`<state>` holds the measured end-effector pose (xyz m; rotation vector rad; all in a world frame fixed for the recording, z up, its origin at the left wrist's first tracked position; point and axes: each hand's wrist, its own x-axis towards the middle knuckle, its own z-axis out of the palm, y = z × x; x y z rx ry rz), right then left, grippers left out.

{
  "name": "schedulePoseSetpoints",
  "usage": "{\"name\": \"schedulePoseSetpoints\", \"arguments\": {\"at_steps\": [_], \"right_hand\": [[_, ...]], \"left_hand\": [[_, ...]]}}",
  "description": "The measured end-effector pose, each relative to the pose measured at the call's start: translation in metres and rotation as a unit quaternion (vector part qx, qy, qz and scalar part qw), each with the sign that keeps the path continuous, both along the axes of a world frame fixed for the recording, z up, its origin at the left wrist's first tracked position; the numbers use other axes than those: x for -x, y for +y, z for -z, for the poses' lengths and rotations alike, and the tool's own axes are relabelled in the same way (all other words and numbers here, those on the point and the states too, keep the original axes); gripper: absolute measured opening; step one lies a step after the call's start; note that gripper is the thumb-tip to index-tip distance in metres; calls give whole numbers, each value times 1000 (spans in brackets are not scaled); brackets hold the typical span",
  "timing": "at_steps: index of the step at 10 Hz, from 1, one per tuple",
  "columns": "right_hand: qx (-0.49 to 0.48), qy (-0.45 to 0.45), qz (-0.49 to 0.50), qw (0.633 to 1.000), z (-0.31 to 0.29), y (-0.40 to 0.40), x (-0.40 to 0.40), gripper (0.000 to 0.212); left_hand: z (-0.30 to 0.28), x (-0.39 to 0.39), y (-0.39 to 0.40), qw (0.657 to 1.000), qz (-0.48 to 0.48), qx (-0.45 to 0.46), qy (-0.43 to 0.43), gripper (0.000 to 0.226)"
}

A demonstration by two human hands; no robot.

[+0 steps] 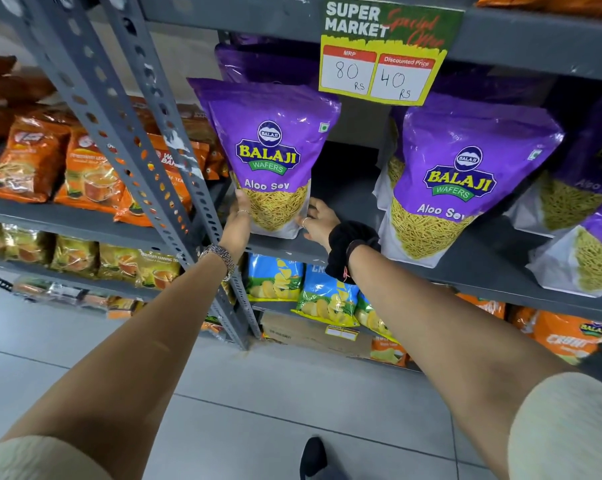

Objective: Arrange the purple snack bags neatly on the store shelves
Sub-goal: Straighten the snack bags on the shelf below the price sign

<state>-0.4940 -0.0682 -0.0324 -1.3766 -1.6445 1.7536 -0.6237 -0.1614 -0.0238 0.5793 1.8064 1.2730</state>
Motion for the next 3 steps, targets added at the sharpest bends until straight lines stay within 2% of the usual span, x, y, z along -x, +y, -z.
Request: {"name": "schedulePoseSetpoints", "arguments": {"at_steps": [2,3], "right_hand": [[-23,-23,-16,999,-1,-8,-5,54],[-75,-52,-28,995,-8,-13,-7,62]], "left_hand": [[5,0,-4,1000,-1,11,15,114],[1,-11,-10,997,13,-20,75,84]]}}
